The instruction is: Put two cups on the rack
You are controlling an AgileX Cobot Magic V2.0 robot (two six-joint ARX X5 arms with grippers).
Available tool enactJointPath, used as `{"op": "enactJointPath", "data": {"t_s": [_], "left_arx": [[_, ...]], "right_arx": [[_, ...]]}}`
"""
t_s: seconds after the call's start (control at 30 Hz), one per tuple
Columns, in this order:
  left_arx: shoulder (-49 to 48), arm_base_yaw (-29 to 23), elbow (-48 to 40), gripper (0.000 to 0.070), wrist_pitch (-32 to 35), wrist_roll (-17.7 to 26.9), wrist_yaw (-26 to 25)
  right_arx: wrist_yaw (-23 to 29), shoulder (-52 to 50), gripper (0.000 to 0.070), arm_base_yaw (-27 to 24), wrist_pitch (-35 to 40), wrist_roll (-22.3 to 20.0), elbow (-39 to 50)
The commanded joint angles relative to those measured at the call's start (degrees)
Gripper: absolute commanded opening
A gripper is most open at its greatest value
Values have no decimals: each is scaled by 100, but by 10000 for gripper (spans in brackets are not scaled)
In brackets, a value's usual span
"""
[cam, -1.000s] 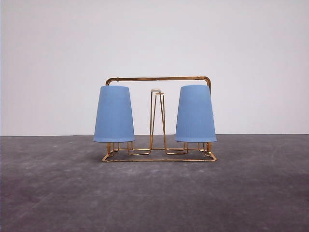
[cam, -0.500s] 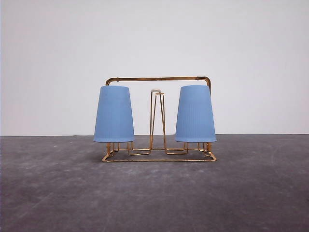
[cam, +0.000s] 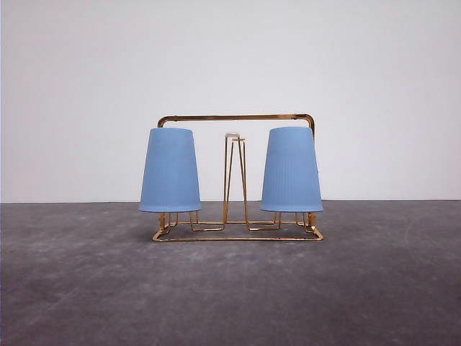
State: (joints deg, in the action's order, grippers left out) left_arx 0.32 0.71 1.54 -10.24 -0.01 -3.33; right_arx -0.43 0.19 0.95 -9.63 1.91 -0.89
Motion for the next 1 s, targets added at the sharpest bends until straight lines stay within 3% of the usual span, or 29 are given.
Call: {"op": "enactJointPath", "data": {"t_s": [0.0,0.97], "left_arx": [[-4,4,-79,0,-7,26,-9],[-4,4,-79,0,-7,26,-9]], "right_arx": [[7,2,28,-11,63,-17,20],[7,2,28,-11,63,-17,20]]}}
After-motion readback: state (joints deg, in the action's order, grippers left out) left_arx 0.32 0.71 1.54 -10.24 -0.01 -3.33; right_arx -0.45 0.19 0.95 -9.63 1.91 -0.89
